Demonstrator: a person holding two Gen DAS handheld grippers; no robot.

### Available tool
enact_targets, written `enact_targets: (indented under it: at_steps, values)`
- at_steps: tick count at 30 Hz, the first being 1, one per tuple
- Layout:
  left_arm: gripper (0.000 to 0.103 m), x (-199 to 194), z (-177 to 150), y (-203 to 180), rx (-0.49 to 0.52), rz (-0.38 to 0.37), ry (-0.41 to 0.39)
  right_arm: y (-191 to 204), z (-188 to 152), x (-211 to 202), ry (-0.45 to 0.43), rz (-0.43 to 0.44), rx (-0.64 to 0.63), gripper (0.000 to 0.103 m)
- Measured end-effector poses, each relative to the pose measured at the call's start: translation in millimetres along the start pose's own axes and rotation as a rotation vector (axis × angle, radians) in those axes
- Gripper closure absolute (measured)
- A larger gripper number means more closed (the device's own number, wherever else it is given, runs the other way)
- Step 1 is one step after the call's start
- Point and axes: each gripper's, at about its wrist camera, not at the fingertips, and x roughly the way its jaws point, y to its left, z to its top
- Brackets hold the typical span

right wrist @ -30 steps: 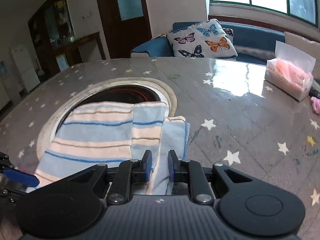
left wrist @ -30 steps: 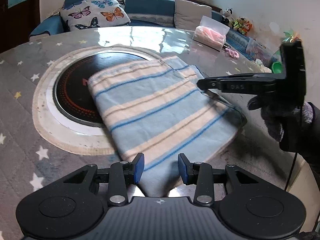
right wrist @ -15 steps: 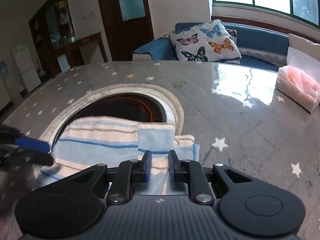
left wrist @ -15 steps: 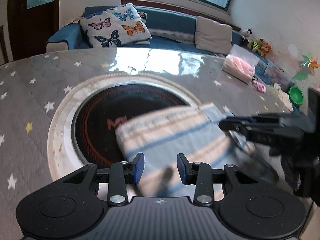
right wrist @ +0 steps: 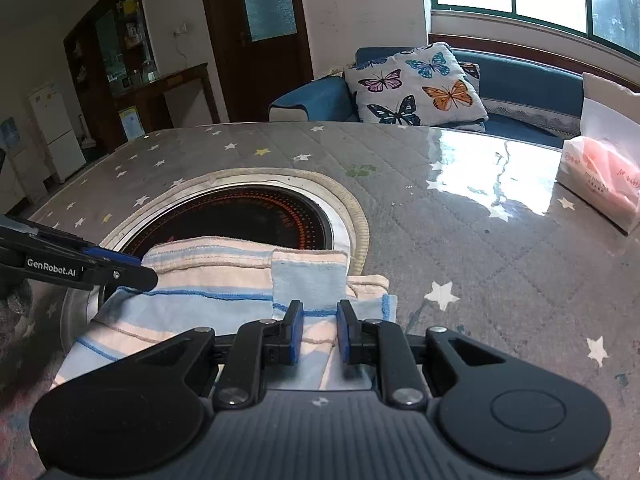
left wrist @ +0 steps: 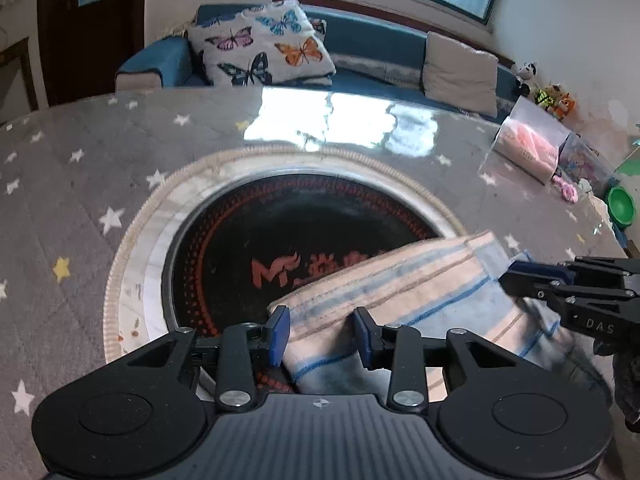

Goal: Fold clothes

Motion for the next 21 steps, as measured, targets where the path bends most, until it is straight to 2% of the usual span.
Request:
enact_targets:
  at_steps: [5, 8, 16, 20, 21]
  values:
    - [0.066, -4.5, 12.9, -26.2, 0.049, -0.057, -0.043, 5.5, 7.4, -6.6, -0.029, 0.018, -0.013, 0.086]
    - [0.070, 7.4, 18.7, -40.7, 0.069, -0.090, -0.038, 8.9, 9.9, -2.2, -0.023, 0.024, -0.025, 0.086]
    - [0.071, 41.7, 20.3, -43.7, 0.068, -0.084, 0.001, 3.8, 6.2, 10.6, -0.003, 0.023, -0.011, 0.086]
    - [0.070, 33.7, 20.0, -42.0, 0.053, -0.079, -0.003, 6.8, 7.5, 7.6, -0.008, 0.017, -0.016, 0.079]
    - [0.071, 29.7, 19.1, -41.9, 0.059, -0.076, -0.006, 8.0, 7.7, 4.0, -0.014, 0.018, -0.015, 0.073]
